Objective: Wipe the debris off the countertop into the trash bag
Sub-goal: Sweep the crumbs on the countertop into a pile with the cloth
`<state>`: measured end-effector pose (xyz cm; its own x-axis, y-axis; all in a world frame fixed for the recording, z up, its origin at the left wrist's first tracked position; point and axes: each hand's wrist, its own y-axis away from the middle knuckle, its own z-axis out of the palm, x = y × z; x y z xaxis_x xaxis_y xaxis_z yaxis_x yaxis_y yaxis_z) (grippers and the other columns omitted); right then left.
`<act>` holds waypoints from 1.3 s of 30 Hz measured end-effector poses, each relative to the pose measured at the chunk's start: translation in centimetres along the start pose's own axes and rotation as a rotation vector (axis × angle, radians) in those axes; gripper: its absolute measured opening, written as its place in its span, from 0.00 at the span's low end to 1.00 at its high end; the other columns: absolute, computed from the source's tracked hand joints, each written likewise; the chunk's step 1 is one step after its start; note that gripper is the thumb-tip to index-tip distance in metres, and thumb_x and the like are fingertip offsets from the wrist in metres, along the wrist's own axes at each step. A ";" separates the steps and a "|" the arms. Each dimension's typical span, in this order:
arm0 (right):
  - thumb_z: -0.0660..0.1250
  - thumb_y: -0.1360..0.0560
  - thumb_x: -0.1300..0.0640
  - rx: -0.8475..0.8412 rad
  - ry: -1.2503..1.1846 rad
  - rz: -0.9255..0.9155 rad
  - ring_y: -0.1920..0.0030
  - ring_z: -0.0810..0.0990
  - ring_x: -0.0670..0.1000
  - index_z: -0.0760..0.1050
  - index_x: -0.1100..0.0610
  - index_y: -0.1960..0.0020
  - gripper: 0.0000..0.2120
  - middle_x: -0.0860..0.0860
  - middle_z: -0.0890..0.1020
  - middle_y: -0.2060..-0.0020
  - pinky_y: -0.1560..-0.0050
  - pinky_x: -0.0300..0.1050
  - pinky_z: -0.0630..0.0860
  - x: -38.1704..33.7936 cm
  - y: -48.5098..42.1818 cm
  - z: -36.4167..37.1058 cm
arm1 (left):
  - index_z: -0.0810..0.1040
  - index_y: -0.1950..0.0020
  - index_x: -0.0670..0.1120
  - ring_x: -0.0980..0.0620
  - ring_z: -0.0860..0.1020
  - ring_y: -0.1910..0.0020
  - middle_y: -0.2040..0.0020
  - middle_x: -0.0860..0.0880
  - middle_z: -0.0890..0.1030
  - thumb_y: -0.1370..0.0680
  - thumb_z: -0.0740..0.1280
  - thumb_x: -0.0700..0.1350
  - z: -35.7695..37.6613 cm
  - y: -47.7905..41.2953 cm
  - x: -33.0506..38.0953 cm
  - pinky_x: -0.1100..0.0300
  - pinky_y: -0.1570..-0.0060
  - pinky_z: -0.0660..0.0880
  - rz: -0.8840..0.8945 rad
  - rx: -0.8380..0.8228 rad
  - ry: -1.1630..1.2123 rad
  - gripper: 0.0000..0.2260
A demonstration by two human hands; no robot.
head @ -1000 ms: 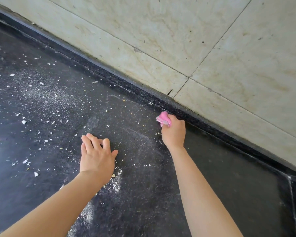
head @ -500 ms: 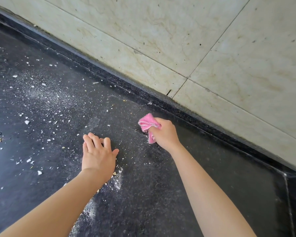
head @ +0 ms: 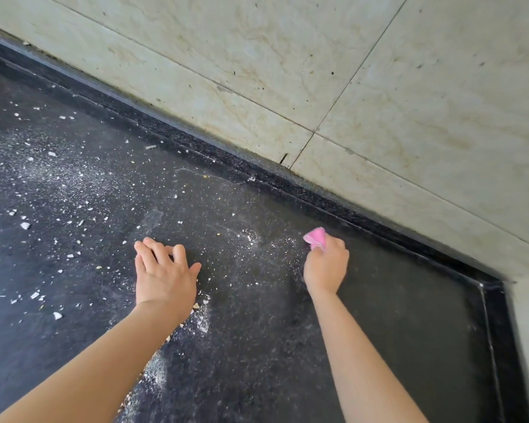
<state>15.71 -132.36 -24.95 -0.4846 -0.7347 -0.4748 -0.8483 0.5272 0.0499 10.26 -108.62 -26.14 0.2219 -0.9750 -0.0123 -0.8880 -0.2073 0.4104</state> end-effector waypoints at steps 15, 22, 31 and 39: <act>0.55 0.30 0.69 0.030 -0.250 0.427 0.69 0.79 0.45 0.83 0.49 0.58 0.22 0.45 0.85 0.61 0.71 0.34 0.73 5.6 -6.1 -5.7 | 0.58 0.32 0.36 0.26 0.52 0.29 0.28 0.26 0.54 0.18 0.45 0.56 0.1 -0.2 -0.1 0.43 0.29 0.55 0.027 0.009 0.018 0.26; 0.54 0.35 0.71 0.107 -0.180 0.053 0.58 0.75 0.54 0.82 0.49 0.55 0.25 0.41 0.78 0.65 0.64 0.40 0.66 0.5 2.1 0.4 | 0.57 0.32 0.36 0.26 0.52 0.29 0.28 0.26 0.53 0.18 0.43 0.56 0.1 -0.2 -0.1 0.43 0.29 0.55 0.027 -0.004 0.014 0.26; 0.55 0.31 0.72 -0.548 -0.494 -0.050 0.64 0.79 0.37 0.84 0.49 0.52 0.25 0.40 0.82 0.67 0.60 0.31 0.73 -4.7 11.3 -0.2 | 0.62 0.33 0.34 0.28 0.50 0.28 0.29 0.26 0.56 0.19 0.49 0.55 0.0 0.1 -2.0 0.40 0.28 0.50 0.108 -0.004 0.195 0.26; 0.51 0.27 0.65 -0.032 -0.209 0.264 0.48 0.78 0.54 0.81 0.46 0.47 0.24 0.54 0.80 0.49 0.47 0.44 0.74 -3.0 -0.9 -0.5 | 0.59 0.25 0.36 0.42 0.49 0.23 0.23 0.39 0.56 0.18 0.54 0.47 1.7 3.1 -10.7 0.47 0.25 0.50 0.087 0.295 0.404 0.24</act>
<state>17.79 -130.80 -23.12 -0.6368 -0.4699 -0.6113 -0.7076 0.6711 0.2212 4.42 -99.01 -26.31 0.2287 -0.8928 0.3880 -0.9730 -0.1976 0.1190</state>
